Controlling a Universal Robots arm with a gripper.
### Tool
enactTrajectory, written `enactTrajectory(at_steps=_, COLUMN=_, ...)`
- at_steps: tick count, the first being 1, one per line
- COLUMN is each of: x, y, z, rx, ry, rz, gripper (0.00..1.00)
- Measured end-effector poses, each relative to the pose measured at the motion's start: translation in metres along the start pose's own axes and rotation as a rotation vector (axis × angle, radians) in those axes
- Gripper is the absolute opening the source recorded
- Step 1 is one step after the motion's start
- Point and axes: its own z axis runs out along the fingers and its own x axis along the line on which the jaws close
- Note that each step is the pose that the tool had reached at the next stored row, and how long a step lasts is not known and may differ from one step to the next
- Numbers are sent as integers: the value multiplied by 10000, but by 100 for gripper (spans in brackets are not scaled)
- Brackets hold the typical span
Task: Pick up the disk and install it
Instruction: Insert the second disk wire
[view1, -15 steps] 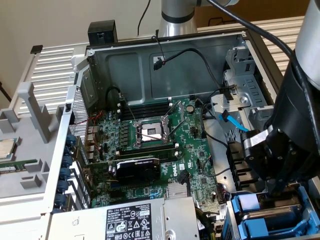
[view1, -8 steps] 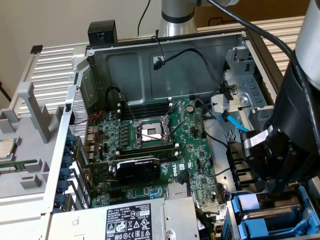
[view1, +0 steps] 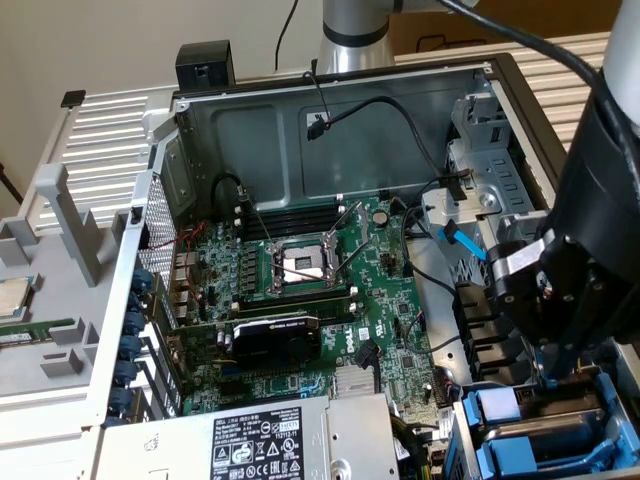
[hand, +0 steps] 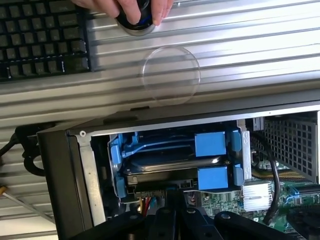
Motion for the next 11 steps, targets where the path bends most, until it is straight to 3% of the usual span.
enactTrajectory(at_steps=6, x=13, y=-20, z=-162, rx=0, ry=-2, rz=-2, gripper=11)
enactTrajectory(at_steps=11, x=90, y=-35, z=-211, rx=-1, ry=-5, rz=0, gripper=11)
